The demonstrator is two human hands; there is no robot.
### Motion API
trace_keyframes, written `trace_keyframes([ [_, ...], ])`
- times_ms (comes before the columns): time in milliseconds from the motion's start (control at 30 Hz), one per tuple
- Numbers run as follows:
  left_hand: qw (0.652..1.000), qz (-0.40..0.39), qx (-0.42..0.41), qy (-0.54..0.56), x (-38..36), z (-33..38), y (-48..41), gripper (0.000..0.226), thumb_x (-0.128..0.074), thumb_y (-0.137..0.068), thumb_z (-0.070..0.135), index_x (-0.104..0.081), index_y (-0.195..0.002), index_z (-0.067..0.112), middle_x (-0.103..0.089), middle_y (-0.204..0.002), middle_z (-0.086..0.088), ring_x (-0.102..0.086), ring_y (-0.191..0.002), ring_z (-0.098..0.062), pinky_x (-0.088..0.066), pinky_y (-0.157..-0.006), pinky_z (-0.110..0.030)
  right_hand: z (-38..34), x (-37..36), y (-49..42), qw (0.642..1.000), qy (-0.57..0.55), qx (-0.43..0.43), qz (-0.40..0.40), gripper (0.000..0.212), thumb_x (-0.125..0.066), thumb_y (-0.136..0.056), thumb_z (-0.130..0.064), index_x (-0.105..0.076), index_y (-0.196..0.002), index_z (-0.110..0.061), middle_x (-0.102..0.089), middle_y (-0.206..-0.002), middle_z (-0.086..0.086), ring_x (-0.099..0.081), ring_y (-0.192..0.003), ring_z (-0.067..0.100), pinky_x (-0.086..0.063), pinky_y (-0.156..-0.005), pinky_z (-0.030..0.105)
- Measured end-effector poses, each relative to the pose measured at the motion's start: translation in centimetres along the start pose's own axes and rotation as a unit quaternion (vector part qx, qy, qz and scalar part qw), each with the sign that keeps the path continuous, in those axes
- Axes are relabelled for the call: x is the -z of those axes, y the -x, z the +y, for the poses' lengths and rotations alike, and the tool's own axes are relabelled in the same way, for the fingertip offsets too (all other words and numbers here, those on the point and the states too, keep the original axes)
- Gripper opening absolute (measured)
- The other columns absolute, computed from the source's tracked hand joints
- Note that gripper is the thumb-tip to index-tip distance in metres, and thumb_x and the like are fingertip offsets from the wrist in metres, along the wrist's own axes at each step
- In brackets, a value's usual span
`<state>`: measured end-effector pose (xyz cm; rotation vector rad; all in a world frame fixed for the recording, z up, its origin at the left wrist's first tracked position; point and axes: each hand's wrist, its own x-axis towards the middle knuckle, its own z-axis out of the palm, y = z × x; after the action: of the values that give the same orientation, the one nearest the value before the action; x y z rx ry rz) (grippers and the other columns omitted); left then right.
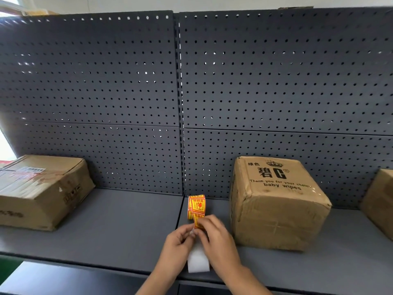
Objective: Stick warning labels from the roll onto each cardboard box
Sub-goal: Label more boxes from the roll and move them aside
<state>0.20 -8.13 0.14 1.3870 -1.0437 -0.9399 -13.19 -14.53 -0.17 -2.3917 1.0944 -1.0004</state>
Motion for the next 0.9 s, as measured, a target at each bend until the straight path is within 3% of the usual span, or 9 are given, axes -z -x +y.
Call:
trace_keyframes([
  [133, 1.000, 0.008, -0.012, -0.010, -0.2, 0.1, 0.4, 0.023, -0.057, -0.104, 0.003, -0.076, -0.113, 0.015, -0.080, -0.105, 0.000, -0.074, -0.104, -0.014, -0.055, -0.090, -0.022, -0.2, 0.3, 0.3, 0.998, 0.004, 0.045, 0.043, 0.011, -0.060, -0.102, -0.028, -0.068, -0.109, -0.024, -0.056, -0.110, -0.016, -0.054, -0.102, 0.004, -0.050, -0.082, 0.021],
  [300, 0.999, 0.017, -0.019, -0.019, -0.5, 0.5, 0.7, 0.027, -0.060, -0.103, 0.005, -0.077, -0.115, 0.021, -0.080, -0.108, 0.009, -0.072, -0.108, -0.004, -0.053, -0.093, -0.017, 0.5, 0.3, 0.3, 0.997, 0.015, 0.065, 0.045, 0.019, -0.061, -0.102, -0.028, -0.072, -0.116, -0.023, -0.065, -0.111, -0.013, -0.060, -0.101, 0.007, -0.055, -0.082, 0.026],
  [433, 0.999, 0.027, -0.023, -0.024, -0.9, 0.2, 0.8, 0.026, -0.061, -0.103, 0.006, -0.077, -0.117, 0.021, -0.080, -0.110, 0.009, -0.072, -0.110, -0.006, -0.053, -0.098, -0.019, 1.0, 0.6, 0.5, 0.997, 0.011, 0.063, 0.049, 0.015, -0.066, -0.100, -0.025, -0.073, -0.113, -0.023, -0.069, -0.110, -0.013, -0.060, -0.103, 0.005, -0.055, -0.083, 0.025],
  [767, 0.995, 0.034, -0.032, -0.084, -1.0, 0.6, 0.9, 0.028, -0.063, -0.102, 0.006, -0.078, -0.108, 0.029, -0.079, -0.102, 0.019, -0.071, -0.102, 0.002, -0.050, -0.087, -0.010, 1.3, 1.3, 0.4, 0.998, -0.022, 0.056, 0.026, 0.022, -0.052, -0.104, -0.035, -0.070, -0.109, -0.024, -0.064, -0.108, -0.017, -0.054, -0.103, 0.005, -0.052, -0.081, 0.027],
  [900, 0.995, 0.035, -0.025, -0.088, -1.0, 1.0, 1.0, 0.029, -0.062, -0.102, 0.006, -0.077, -0.111, 0.029, -0.080, -0.103, 0.017, -0.072, -0.100, -0.001, -0.052, -0.085, -0.013, 1.3, 1.4, 0.2, 0.998, -0.048, 0.028, 0.017, 0.019, -0.053, -0.105, -0.035, -0.070, -0.109, -0.026, -0.063, -0.106, -0.019, -0.053, -0.103, 0.002, -0.052, -0.082, 0.027],
])
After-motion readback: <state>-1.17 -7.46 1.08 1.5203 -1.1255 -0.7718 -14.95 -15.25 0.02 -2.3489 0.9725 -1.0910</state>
